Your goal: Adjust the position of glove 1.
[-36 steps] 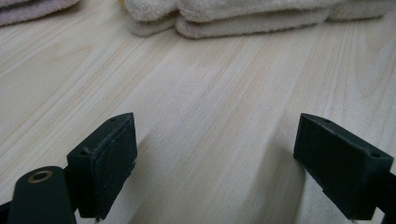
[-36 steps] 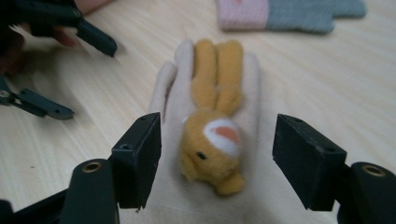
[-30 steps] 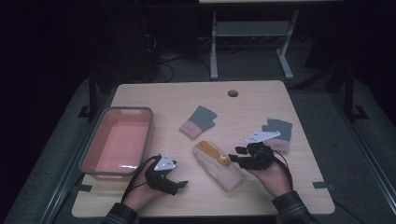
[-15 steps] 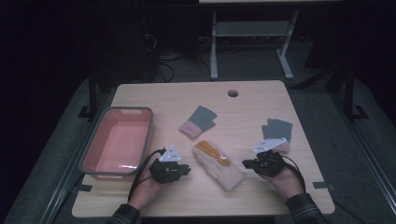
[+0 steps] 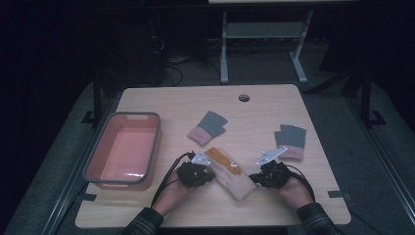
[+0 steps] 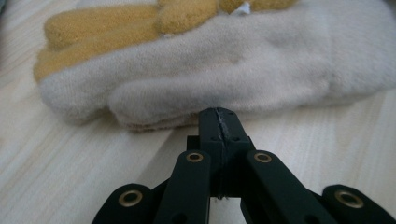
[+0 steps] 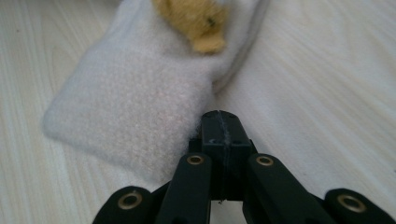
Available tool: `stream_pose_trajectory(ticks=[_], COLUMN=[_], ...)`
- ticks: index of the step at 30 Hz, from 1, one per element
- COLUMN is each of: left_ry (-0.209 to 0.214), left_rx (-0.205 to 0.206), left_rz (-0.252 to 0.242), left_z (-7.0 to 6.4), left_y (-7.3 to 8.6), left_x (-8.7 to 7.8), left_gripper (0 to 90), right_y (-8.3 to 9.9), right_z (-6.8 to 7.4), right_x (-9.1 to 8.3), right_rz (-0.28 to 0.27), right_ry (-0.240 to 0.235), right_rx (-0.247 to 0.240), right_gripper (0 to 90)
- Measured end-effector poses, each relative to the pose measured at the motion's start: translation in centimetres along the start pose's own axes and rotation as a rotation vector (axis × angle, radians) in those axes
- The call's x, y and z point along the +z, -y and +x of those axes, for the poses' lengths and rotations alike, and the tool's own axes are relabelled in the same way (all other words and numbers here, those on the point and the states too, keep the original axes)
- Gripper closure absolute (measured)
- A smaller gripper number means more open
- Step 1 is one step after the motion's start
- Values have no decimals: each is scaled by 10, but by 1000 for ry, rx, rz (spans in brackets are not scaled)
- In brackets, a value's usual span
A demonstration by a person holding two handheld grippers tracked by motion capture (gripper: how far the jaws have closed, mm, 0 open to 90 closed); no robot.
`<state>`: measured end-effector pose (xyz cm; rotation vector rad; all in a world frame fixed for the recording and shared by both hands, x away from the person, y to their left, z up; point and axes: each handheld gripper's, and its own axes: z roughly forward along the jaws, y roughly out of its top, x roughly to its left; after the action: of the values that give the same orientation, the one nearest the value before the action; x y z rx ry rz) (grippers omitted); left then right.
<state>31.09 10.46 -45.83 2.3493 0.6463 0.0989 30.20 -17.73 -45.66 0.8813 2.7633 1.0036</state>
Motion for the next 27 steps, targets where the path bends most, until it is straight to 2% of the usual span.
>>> stream_pose_trajectory(ticks=[3,4,5,11,14,20,21,26,27], left_ry=[-6,-6,-8,-20,-27,-29,-27,-15,-12], left_rx=[-4,-27,-10,-28,-17,-49,-46,-67,-60], left_rz=[13,3,21,19,23,-6,-6,-33,-28], left_z=[1,1,5,12,16,24,26,31,33], left_y=[-2,-3,-4,-11,-15,-22,-23,-28,-29], left_x=[3,5,6,9,10,13,13,16,17], left_gripper=[894,894,894,894,894,894,895,894,895], right_y=[-1,-1,-2,-5,-6,-13,-15,-22,-24], right_z=[3,3,5,12,16,29,30,37,40], right_x=[1,2,2,5,7,14,16,24,25], right_rz=[12,15,13,18,15,13,13,8,6], right_ry=[-9,-9,-16,-41,-58,-89,-89,-115,-123], right_rx=[-6,-15,-15,-38,-52,-84,-108,-119,-113], right_gripper=[900,900,900,900,900,900,900,900,900])
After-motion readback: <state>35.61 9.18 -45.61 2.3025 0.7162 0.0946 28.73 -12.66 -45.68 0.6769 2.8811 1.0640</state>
